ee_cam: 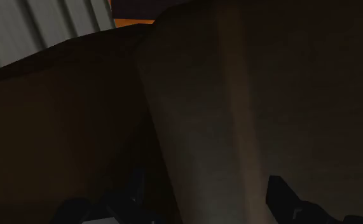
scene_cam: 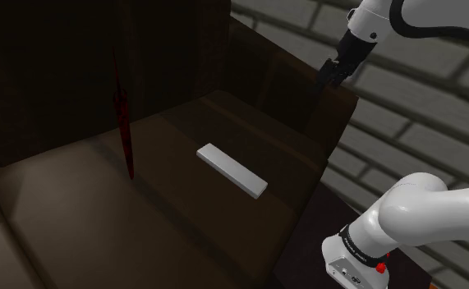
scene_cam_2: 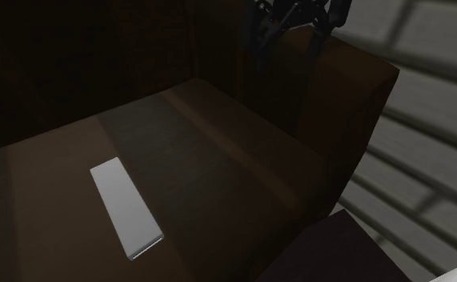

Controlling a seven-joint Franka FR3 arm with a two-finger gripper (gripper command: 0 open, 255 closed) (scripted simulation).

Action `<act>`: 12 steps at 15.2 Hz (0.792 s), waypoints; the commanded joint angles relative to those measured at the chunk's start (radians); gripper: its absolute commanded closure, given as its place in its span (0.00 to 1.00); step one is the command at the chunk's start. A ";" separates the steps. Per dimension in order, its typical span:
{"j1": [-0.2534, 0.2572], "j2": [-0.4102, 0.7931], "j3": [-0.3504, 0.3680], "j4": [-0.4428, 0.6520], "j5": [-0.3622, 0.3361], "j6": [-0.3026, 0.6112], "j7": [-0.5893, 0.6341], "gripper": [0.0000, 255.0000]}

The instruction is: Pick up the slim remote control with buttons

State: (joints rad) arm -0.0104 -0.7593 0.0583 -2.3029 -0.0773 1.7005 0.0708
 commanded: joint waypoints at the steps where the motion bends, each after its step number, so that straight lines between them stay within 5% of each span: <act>1: 0.000 0.000 0.000 0.000 0.000 0.000 0.000 0.00; 12: 0.090 0.124 0.176 -0.060 0.136 0.116 0.177 0.00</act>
State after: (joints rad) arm 0.0711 -0.6447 0.2180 -2.3579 0.0455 1.8065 0.2309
